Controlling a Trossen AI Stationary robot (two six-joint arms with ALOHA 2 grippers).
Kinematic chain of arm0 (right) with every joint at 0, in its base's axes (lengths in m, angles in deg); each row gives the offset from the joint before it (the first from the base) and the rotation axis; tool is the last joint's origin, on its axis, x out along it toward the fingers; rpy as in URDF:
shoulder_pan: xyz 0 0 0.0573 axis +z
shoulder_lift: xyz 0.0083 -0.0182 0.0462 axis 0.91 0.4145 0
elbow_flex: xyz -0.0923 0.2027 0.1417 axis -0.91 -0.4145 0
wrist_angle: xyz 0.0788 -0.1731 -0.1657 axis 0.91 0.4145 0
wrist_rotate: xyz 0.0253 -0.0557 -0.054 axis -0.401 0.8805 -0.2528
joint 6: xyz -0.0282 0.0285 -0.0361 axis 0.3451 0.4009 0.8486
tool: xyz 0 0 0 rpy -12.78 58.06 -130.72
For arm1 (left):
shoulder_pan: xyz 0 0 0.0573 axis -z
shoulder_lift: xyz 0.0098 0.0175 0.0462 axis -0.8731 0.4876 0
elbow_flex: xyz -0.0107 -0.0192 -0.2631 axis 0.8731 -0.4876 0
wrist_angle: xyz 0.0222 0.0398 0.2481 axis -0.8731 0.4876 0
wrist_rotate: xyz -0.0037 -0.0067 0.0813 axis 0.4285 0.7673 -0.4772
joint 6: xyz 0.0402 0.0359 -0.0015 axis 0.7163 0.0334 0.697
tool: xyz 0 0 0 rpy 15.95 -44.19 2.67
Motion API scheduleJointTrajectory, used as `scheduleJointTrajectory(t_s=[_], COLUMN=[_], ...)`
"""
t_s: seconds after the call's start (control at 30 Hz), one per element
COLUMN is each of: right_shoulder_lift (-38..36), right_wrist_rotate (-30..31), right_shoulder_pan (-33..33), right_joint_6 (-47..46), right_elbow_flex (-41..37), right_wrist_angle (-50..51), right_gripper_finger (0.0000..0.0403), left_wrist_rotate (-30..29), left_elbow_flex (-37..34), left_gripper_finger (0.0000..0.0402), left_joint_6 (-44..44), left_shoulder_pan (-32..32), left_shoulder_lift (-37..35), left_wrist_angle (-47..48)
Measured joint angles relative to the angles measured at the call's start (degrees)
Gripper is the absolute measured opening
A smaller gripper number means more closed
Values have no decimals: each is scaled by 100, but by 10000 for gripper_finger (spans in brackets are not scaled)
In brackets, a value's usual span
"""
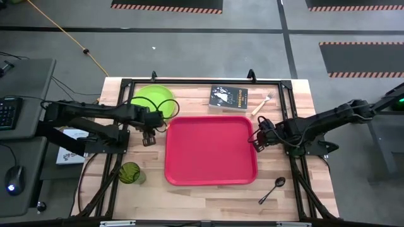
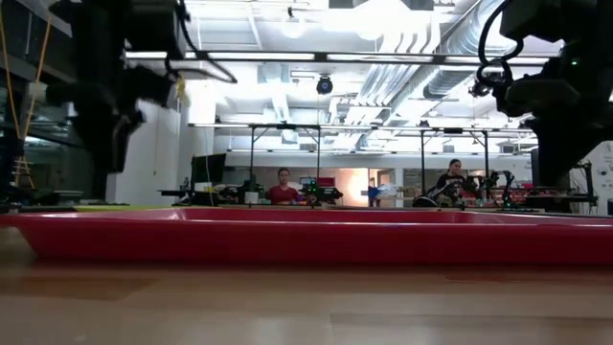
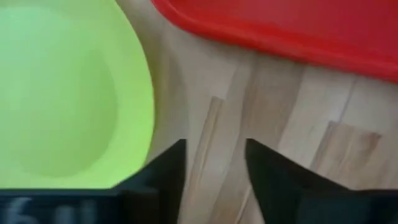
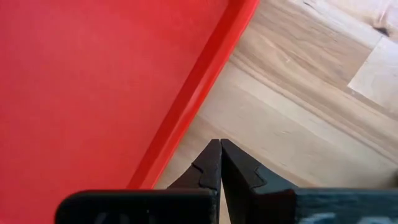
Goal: Pick and place plate/cup/fork/spoon on tray
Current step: Put the green plate on the red serving tray
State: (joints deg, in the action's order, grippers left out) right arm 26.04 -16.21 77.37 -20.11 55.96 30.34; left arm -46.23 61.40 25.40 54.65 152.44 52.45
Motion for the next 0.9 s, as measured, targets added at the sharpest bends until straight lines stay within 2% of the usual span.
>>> scheduleJointTrajectory(t_s=[0.17, 0.27, 0.57, 0.77, 0.9], right_shoulder_lift=[0, 0, 0, 2, 2], right_wrist_rotate=[105, 254, 555, 557, 557], right_shoulder_pan=[1, 0, 2, 2, 0], right_joint_6=[-31, -42, 26, 129, 129], right_elbow_flex=[0, 0, 0, 0, 0], right_wrist_angle=[-12, -60, -139, -158, -190], right_gripper_finger=[0, 0, 0, 0, 0], left_wrist_rotate=[-369, -483, -1440, -1464, -1718], left_elbow_flex=[87, 85, 208, 186, 183], left_gripper_finger=[260, 289, 298, 298, 296], left_joint_6=[24, 17, -226, 7, -47], left_shoulder_pan=[-61, -64, -62, -68, -68], left_shoulder_lift=[471, 770, 1710, 2078, 2352], left_wrist_angle=[-46, -57, -32, -442, -487])
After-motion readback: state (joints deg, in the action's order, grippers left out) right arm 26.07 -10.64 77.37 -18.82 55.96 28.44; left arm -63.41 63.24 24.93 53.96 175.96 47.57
